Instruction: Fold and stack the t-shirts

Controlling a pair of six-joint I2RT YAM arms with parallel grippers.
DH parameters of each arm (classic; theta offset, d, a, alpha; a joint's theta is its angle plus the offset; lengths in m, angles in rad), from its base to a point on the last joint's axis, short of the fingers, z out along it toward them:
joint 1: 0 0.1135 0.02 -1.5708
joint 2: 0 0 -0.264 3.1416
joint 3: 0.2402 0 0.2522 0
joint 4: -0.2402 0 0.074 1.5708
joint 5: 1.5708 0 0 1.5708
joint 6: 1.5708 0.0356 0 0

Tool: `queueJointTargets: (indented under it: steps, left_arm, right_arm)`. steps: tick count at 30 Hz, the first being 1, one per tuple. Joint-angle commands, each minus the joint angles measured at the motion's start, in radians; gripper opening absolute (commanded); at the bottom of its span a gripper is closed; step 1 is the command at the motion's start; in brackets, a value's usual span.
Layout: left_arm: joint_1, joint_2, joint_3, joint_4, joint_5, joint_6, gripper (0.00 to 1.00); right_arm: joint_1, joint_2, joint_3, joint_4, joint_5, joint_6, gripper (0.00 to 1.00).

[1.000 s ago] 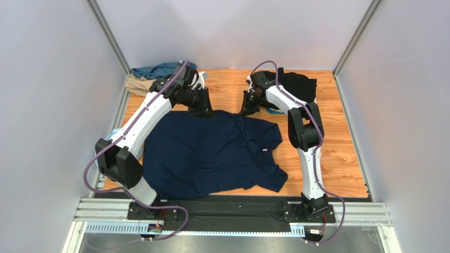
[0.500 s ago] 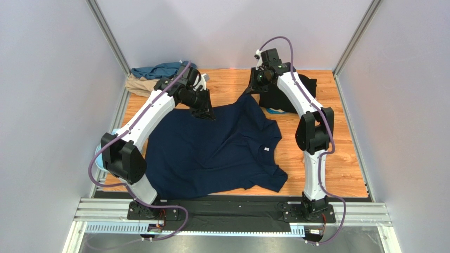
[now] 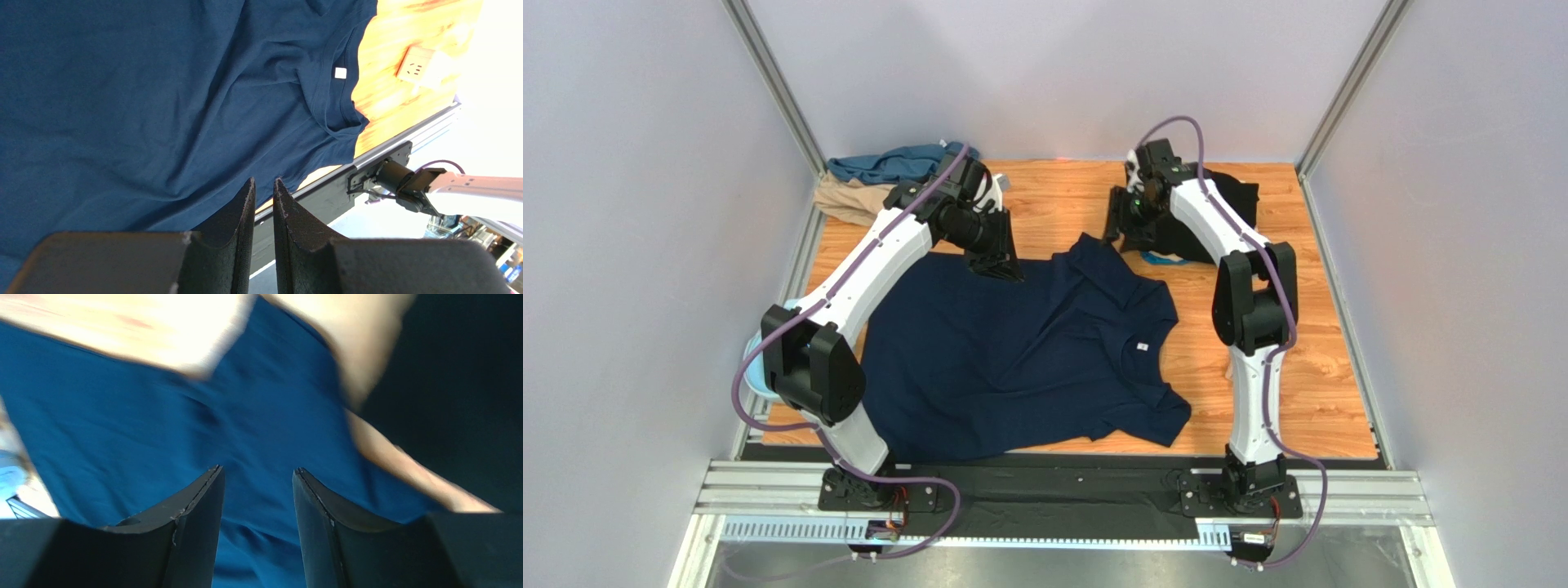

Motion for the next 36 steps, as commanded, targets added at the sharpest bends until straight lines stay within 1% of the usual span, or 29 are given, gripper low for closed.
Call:
queueJointTargets:
  steps: [1, 2, 3, 9, 13, 18, 36]
  left_arm:
    - [0.005, -0.019, -0.007, -0.004, -0.008, 0.015, 0.23]
    - [0.006, -0.017, -0.010, -0.006, -0.006, 0.017, 0.23]
    - [0.005, -0.017, -0.012, -0.004, -0.003, 0.017, 0.23]
    - [0.005, -0.002, -0.008, -0.006, 0.013, 0.014, 0.22]
    - [0.005, -0.004, -0.012, -0.004, 0.017, 0.012, 0.22]
    - [0.005, -0.017, -0.036, 0.002, 0.010, 0.009, 0.22]
    - [0.005, -0.027, -0.051, 0.005, 0.003, 0.012, 0.22]
  right_arm:
    - [-0.095, -0.120, -0.184, 0.005, 0.022, 0.024, 0.50]
    - [-0.103, -0.152, -0.249, 0.026, 0.015, 0.027, 0.50]
    - [-0.108, -0.165, -0.277, 0.038, 0.009, 0.027, 0.50]
    - [-0.109, -0.223, -0.373, 0.068, -0.006, 0.042, 0.49]
    - [-0.109, -0.206, -0.389, 0.069, -0.040, 0.044, 0.49]
    - [-0.109, -0.202, -0.406, 0.077, -0.044, 0.039, 0.49]
    - [-0.098, -0.134, -0.379, 0.075, -0.058, 0.038, 0.49]
